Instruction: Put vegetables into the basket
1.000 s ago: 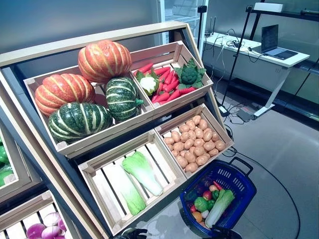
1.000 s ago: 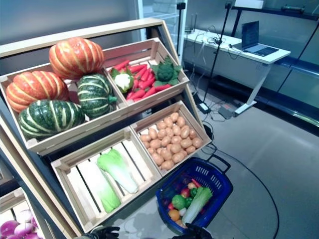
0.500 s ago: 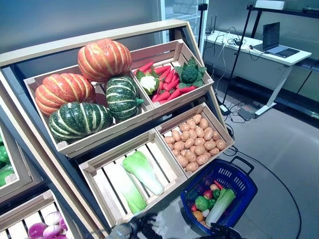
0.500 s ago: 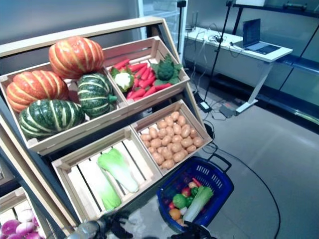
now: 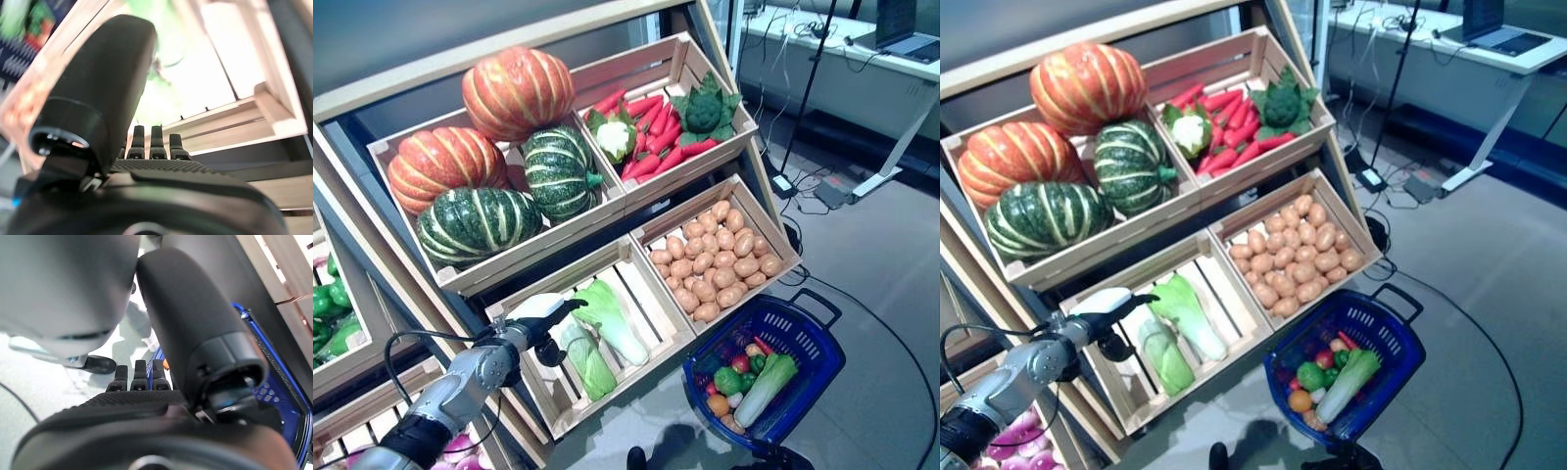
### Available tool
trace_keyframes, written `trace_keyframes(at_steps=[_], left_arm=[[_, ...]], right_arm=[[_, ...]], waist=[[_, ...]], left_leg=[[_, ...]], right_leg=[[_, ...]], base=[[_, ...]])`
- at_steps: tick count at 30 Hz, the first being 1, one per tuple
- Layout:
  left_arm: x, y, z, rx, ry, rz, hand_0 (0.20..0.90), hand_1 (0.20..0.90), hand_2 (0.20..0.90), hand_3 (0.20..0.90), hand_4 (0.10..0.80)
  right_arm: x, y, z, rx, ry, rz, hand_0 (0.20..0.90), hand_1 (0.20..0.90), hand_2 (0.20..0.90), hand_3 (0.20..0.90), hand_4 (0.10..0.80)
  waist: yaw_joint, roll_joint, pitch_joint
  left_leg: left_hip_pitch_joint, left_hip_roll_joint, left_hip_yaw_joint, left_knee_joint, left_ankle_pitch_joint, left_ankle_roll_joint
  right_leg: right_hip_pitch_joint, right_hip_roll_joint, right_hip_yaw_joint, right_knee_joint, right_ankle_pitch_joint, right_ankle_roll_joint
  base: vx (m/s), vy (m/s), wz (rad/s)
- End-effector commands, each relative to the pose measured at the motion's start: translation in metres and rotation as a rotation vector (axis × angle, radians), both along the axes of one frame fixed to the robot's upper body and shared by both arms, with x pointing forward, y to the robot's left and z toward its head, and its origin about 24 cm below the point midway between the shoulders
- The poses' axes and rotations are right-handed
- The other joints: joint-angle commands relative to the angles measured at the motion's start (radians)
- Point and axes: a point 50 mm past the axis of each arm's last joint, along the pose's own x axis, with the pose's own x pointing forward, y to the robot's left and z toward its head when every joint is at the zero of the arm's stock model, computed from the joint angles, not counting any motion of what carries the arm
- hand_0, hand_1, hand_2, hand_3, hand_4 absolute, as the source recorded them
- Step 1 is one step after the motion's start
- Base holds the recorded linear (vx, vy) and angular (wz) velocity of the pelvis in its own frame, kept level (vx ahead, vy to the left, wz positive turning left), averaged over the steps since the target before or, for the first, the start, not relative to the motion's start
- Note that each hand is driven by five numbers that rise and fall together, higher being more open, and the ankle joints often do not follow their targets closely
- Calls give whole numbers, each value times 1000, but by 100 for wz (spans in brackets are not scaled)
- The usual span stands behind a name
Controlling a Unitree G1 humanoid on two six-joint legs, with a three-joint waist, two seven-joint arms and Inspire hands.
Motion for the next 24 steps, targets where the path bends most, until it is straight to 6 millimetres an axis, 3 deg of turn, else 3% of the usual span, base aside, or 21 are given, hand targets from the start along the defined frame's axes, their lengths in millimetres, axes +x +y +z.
trace_keyframes(at_steps=[1,12,18,24], left_arm=[[44,4,80,127,-374,-79,900,900,900,900,800],[69,4,74,266,-603,-177,900,900,900,900,800],[83,11,97,304,-922,-158,900,900,900,900,800],[93,23,119,385,-1098,-121,900,900,900,900,800]], right_arm=[[49,-10,22,27,-200,-5,900,900,900,900,800],[100,-7,48,44,-380,29,900,900,900,900,800],[145,3,77,65,-539,55,900,900,900,900,800],[179,14,107,102,-670,69,900,900,900,900,800]], waist=[[2,-37,94],[-13,-43,236],[-16,-74,311],[-23,-103,351]], left_leg=[[-8,14,30,129,-118,-26],[-195,-2,12,288,-127,-35],[-364,21,18,467,-163,-41],[-497,40,26,597,-198,-43]], right_leg=[[-135,-63,50,181,-12,-37],[-291,-59,66,313,-41,-70],[-455,-53,90,493,-84,-92],[-587,-49,108,645,-131,-98]], base=[[-106,17,23],[-134,-23,9],[-163,0,4],[-91,42,-1]])
